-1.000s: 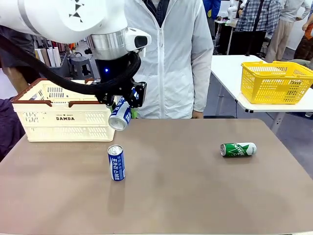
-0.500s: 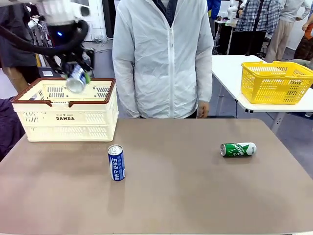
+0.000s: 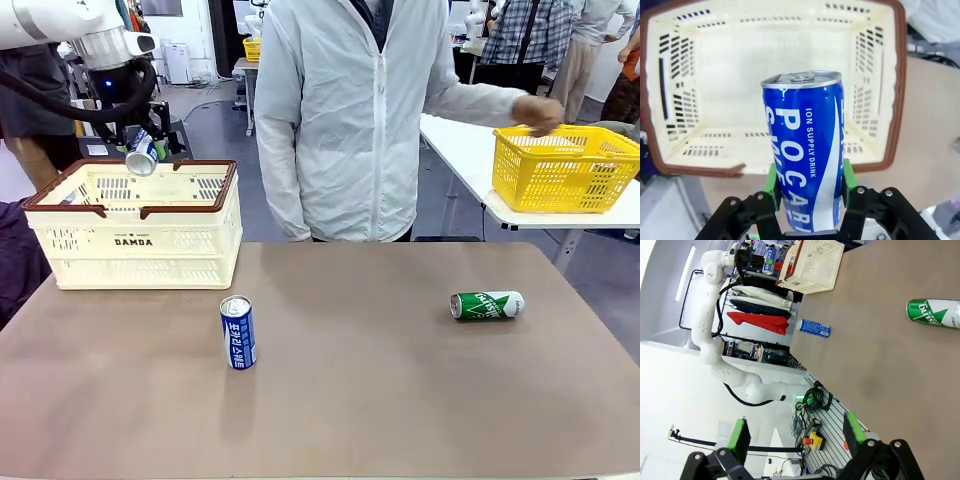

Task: Place the drinks into the Shopping basket.
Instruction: Pick up one drink and place it into the Shopping basket.

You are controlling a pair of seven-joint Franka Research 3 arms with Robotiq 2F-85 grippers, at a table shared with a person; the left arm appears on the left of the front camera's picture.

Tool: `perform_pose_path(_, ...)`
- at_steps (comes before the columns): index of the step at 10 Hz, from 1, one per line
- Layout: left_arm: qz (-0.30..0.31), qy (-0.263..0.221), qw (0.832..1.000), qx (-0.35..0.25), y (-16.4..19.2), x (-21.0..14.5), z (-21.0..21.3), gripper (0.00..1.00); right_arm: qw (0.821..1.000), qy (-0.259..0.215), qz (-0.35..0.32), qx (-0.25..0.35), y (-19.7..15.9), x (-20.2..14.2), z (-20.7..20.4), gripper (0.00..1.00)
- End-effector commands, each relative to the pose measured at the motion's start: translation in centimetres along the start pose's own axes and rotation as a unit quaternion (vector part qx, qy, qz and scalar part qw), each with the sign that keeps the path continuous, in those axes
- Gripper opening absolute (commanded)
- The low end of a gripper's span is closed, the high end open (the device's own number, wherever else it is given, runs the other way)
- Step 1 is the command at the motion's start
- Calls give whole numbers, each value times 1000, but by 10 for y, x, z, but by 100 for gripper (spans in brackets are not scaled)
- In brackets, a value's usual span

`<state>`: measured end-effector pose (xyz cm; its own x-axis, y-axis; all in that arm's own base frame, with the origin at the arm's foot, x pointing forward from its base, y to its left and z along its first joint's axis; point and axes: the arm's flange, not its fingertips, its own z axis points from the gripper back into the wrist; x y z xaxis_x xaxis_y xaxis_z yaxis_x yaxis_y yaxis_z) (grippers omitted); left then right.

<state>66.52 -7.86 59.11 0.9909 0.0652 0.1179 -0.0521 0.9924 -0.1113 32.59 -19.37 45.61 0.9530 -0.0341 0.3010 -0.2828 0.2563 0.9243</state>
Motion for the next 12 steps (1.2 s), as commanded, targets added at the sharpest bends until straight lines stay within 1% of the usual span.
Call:
perform_pose_path(1,-12,4,1000,1,-9,-12,6,0,1000,9,8,-1,3,-1,2,100)
perform_pose_path(4,-12,4,1000,1,-9,-12,6,0,1000,9,8,-1,3,-1,2,100)
perform_pose_path(5,-7,6,1000,0,-8,-2,-2,0,1000,9,8,-1,3,-1,2,100)
perform_pose_path(6,-34,4,999,2,-14,9,-25,0,1000,9,8,-1,3,-1,2,100)
perform_pose_path(7,-51,19,998,13,-18,10,-43,0,1000,9,8,-1,3,-1,2,100)
perform_pose_path(8,-40,24,999,25,-19,7,-58,0,1000,9,8,-1,3,-1,2,100)
perform_pose_path(9,-13,3,999,37,-18,6,-71,0,1000,9,8,-1,3,-1,2,100)
perform_pose_path(10,-12,-13,999,47,-17,10,-85,0,1000,9,8,-1,3,-1,2,100)
perform_pose_path(11,-10,-15,998,56,-17,16,-101,0,1000,9,8,-1,3,-1,2,100)
perform_pose_path(12,-11,-4,999,52,-16,21,-115,0,1000,9,8,-1,3,-1,2,100)
